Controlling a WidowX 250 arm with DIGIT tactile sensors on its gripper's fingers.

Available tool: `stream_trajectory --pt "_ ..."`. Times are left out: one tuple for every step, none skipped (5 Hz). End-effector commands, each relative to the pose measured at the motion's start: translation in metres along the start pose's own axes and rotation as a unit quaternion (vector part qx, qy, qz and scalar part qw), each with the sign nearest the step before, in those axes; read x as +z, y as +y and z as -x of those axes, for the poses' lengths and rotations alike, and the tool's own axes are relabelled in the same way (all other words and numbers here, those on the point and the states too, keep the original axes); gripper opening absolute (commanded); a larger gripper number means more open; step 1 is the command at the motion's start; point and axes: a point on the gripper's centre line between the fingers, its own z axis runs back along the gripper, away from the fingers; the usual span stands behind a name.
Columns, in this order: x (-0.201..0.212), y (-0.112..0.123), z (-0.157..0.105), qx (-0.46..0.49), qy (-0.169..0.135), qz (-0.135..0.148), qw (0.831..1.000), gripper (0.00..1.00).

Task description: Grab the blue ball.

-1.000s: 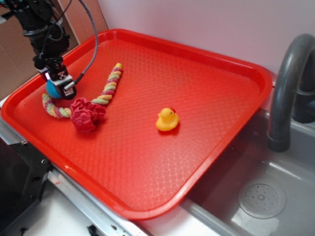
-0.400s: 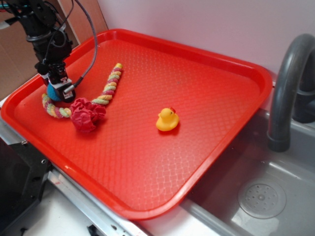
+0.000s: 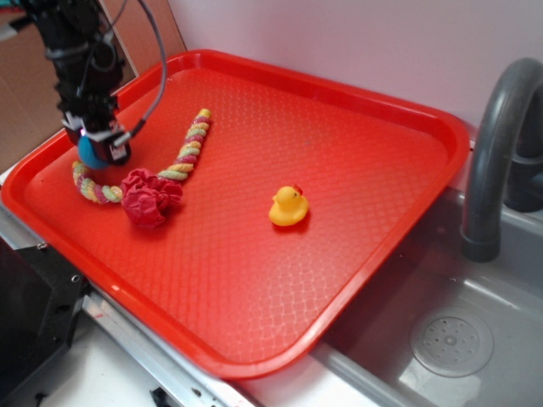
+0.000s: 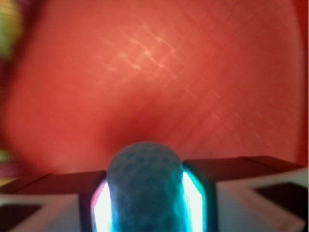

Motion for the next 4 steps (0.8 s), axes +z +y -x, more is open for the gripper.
stream_trajectory --pt "0.111 -0.055 0.014 -0.019 -0.091 0.059 0.994 0.00" --pt "0.158 -0.080 0.030 -0.057 -0.117 0.084 0.988 0.00" --pt "0.171 -0.088 0.038 -0.080 -0.128 0.102 0.983 0.00" --pt "0.159 -0.090 0.036 -0.102 -0.124 0.093 0.983 0.00"
